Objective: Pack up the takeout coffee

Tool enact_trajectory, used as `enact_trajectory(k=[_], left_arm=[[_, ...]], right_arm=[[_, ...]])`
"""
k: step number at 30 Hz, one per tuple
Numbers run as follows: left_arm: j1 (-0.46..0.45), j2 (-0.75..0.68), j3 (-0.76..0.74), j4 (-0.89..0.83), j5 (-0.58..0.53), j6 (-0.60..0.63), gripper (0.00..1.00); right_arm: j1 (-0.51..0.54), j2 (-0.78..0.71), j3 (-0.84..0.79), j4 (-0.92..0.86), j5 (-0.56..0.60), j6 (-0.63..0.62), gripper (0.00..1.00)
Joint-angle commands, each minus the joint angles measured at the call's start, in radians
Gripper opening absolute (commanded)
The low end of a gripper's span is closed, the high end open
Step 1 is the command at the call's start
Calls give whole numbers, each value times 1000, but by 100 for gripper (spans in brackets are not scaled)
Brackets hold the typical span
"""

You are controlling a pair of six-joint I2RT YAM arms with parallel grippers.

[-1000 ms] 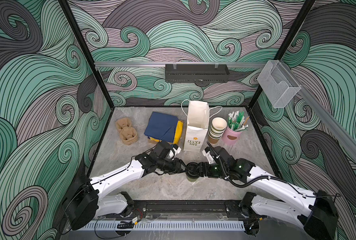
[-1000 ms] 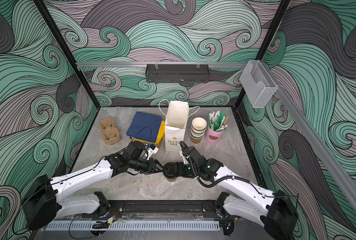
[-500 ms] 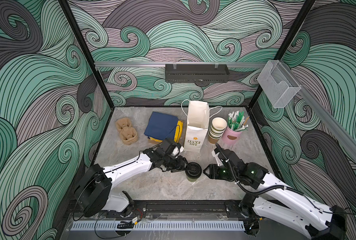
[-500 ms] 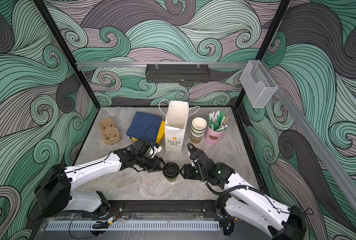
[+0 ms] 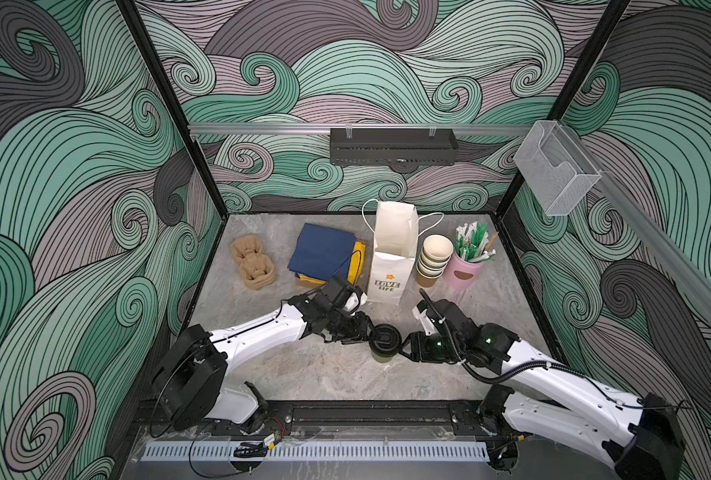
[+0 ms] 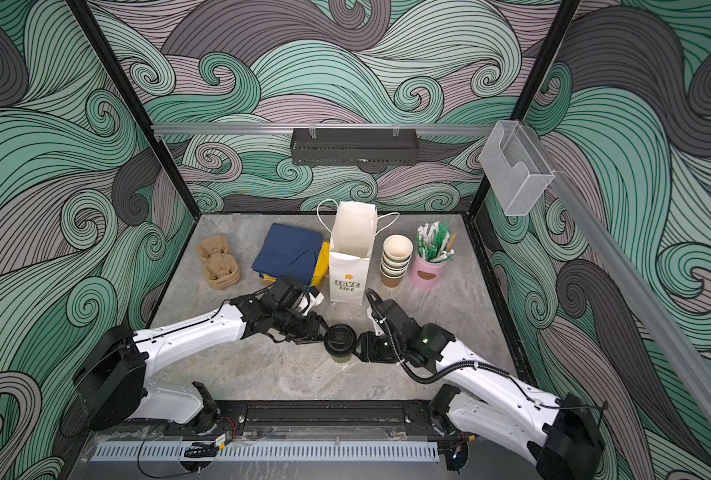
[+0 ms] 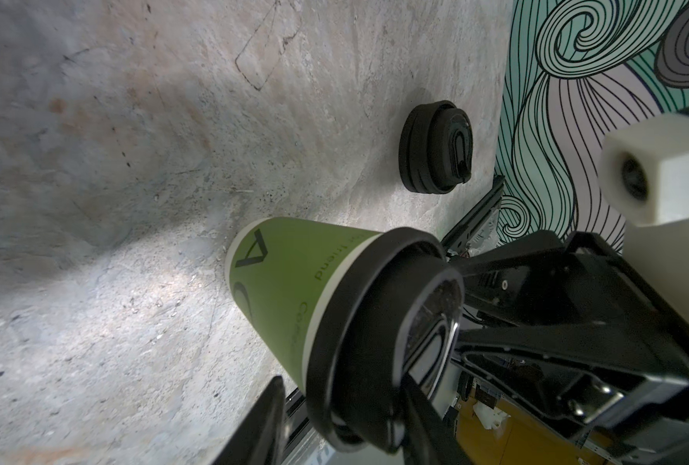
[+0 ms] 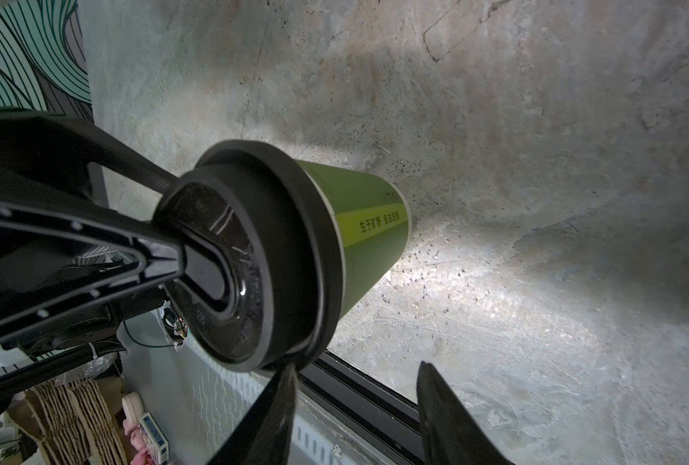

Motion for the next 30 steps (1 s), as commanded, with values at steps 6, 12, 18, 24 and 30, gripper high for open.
enact_trajectory(k=[6, 12, 18, 24, 30], left_arm=[[-1, 15, 34, -36, -17, 27, 44], [-1, 14, 38, -45, -23, 33, 43], [-1, 15, 41, -55, -28, 38, 43], [-1, 15, 49, -58, -25, 39, 43], [2, -7, 60, -33, -16, 33, 53]], right_arm=[[-3, 10, -17, 18, -1, 10, 51], [-4, 66, -26, -76, 60, 6, 51], [-3, 120, -15, -157, 111, -9, 51], [-1, 39, 45, -87, 36, -42, 60], [-2, -198, 78, -36, 135, -66, 65]])
